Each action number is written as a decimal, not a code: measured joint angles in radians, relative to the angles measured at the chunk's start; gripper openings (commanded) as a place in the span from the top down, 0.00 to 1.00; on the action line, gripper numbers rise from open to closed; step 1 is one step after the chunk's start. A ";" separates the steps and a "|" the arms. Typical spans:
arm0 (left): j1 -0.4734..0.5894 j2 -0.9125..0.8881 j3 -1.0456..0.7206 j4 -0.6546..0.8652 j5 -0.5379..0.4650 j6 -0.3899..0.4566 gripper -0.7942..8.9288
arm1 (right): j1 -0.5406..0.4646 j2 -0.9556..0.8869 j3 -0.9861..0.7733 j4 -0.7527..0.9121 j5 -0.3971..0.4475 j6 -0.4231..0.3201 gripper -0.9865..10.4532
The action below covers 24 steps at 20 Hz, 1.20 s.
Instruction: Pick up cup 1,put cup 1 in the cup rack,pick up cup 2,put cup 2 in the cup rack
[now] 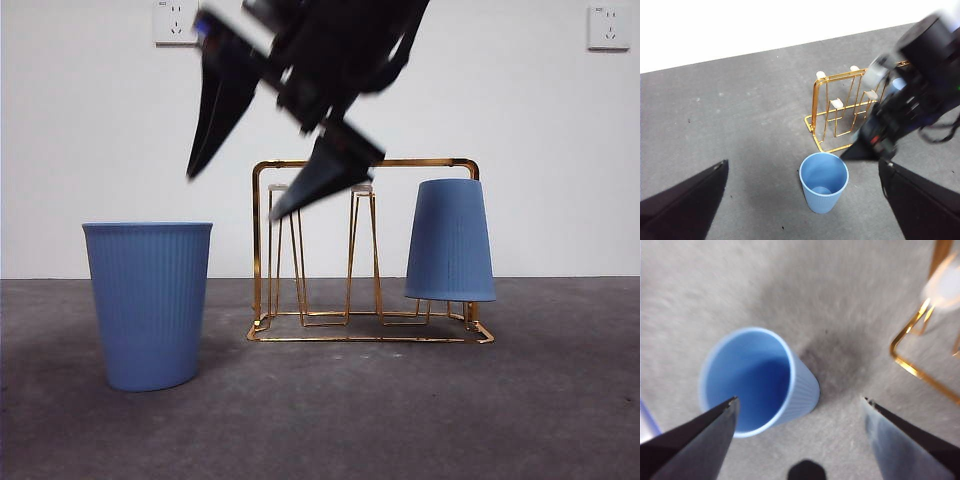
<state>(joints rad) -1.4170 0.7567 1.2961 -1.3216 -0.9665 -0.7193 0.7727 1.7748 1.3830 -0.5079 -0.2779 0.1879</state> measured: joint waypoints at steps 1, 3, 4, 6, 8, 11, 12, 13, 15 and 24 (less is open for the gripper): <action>0.000 0.000 0.000 0.000 0.000 0.000 0.40 | 0.003 0.032 0.014 -0.001 0.000 0.004 0.55; -0.001 0.000 0.000 0.000 0.000 0.001 0.40 | 0.012 0.087 0.055 0.000 0.003 0.009 0.56; -0.001 0.000 0.000 0.000 0.000 0.001 0.40 | 0.019 0.106 0.079 -0.007 0.010 0.010 0.56; -0.001 0.000 0.000 0.000 0.000 0.001 0.40 | 0.034 0.142 0.135 -0.019 0.033 0.011 0.56; -0.003 0.000 0.000 0.000 0.000 0.001 0.40 | 0.040 0.180 0.187 -0.065 0.059 0.011 0.64; -0.003 0.000 0.000 0.000 0.000 0.001 0.40 | 0.044 0.236 0.206 -0.129 0.064 -0.001 0.78; -0.003 0.001 0.000 0.000 0.000 0.001 0.40 | 0.045 0.245 0.206 -0.132 0.066 -0.006 0.84; -0.003 0.002 0.000 0.000 0.000 0.001 0.40 | 0.045 0.247 0.206 -0.131 0.066 -0.018 0.90; -0.003 0.003 0.000 0.000 0.000 0.000 0.40 | 0.044 0.245 0.206 -0.124 0.058 -0.053 0.93; -0.032 0.005 0.000 0.175 0.000 -0.005 0.40 | 0.044 -0.080 0.206 -0.252 0.177 -0.169 0.93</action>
<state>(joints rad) -1.4490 0.7620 1.2961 -1.1461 -0.9661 -0.7239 0.8169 1.6943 1.5887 -0.7601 -0.1009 0.0193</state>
